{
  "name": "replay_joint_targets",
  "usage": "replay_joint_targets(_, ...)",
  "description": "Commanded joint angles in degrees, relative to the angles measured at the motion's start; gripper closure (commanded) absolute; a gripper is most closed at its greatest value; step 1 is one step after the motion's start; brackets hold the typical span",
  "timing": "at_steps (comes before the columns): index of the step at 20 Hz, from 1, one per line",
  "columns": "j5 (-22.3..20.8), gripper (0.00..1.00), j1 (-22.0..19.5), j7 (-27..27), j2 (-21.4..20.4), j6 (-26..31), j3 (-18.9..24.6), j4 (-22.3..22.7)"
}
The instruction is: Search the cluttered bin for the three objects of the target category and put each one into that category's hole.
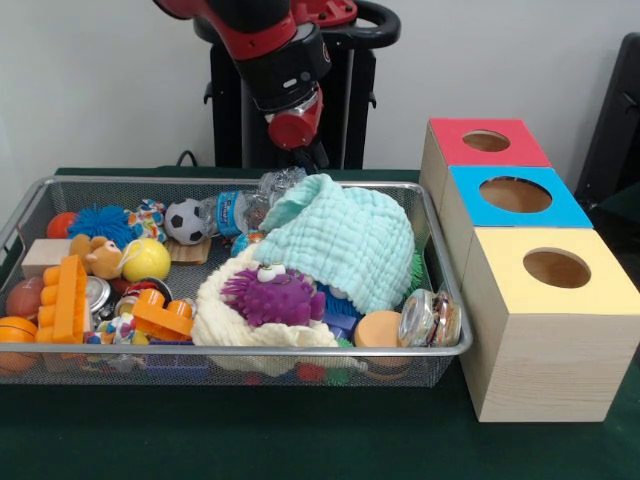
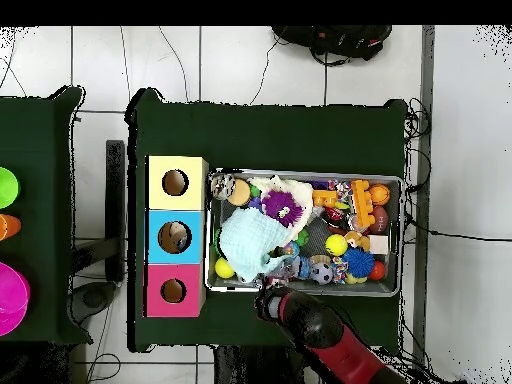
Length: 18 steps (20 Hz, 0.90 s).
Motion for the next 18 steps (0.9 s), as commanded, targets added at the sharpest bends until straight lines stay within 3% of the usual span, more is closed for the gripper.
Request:
replay_joint_targets(1,5.03,0.00,3.09,5.71,-1.49,6.46,-0.34,-11.42)
replay_joint_targets(13,3.28,0.00,2.97,4.99,-0.83,5.69,-0.40,-11.78)
replay_joint_targets(14,3.17,1.00,2.92,5.00,-0.83,5.71,-0.43,-11.75)
replay_joint_targets(18,1.91,1.00,-0.17,4.82,0.17,3.09,2.87,-10.44)
